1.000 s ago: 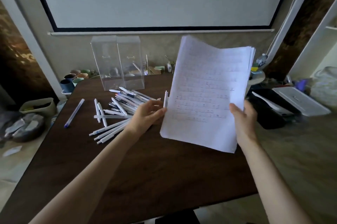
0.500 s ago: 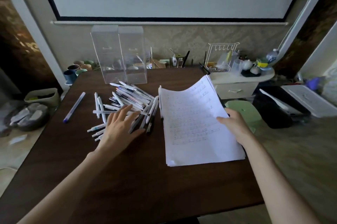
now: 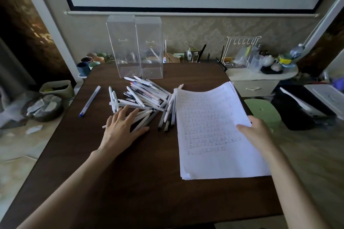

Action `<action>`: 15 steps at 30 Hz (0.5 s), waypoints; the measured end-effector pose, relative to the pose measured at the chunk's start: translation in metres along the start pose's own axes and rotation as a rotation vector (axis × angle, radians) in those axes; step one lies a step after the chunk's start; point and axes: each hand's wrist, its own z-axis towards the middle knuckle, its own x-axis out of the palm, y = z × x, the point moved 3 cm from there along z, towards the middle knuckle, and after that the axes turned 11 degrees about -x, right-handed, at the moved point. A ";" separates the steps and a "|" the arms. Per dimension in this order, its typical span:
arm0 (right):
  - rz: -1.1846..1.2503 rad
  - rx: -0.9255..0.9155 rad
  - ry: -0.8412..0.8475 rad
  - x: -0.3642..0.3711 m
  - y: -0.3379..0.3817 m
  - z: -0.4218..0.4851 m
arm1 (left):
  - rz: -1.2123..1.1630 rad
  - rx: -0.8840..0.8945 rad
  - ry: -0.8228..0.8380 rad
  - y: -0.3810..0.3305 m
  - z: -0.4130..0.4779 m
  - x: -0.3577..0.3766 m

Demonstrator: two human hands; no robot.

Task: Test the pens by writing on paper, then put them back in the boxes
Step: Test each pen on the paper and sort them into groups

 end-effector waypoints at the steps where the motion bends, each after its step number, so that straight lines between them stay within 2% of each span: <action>1: -0.167 -0.015 -0.026 0.001 0.003 -0.001 | 0.002 0.005 -0.004 0.000 0.003 -0.001; 3: -0.496 -0.064 -0.077 0.004 0.013 -0.002 | 0.015 0.017 -0.034 0.000 0.007 -0.001; 4: -0.553 -0.097 -0.114 0.006 0.018 -0.003 | 0.011 0.032 -0.067 0.000 0.006 -0.002; 7: -0.430 -0.300 -0.195 0.021 0.041 -0.003 | -0.068 0.091 -0.178 -0.004 -0.002 -0.003; 11: -0.162 -0.526 0.013 0.069 0.092 0.000 | -0.056 0.106 -0.259 -0.004 -0.011 0.001; 13: -0.179 -0.594 0.084 0.095 0.118 0.001 | -0.001 0.036 -0.238 -0.001 -0.012 0.003; 15: -0.293 -0.566 0.089 0.118 0.132 0.005 | 0.012 -0.079 -0.122 0.004 -0.009 0.005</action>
